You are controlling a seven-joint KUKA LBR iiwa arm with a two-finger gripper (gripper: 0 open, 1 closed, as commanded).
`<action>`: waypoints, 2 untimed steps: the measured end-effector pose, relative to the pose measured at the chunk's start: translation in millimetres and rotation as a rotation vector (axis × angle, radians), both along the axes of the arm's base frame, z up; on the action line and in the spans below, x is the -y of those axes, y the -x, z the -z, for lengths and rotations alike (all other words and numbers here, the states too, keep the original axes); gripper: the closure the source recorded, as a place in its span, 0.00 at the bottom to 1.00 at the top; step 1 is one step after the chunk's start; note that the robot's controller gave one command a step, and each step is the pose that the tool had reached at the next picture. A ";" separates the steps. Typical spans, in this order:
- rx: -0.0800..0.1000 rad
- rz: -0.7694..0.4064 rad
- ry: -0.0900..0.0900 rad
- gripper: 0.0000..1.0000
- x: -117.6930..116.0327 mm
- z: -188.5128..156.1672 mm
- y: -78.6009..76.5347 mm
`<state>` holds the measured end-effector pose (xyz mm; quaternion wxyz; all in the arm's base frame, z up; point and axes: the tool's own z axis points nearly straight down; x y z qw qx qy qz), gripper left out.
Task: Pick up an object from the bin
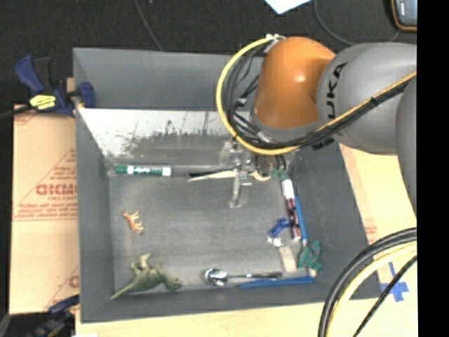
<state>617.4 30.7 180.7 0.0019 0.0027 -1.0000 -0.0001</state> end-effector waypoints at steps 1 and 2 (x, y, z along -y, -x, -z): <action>0.008 0.000 -0.001 0.00 -0.1 -4.4 -1.8; 0.009 0.107 0.001 0.00 45.7 47.7 -35.7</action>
Offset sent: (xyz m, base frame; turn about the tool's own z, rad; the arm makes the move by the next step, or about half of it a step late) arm 0.0351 -0.0436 -0.0472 0.1088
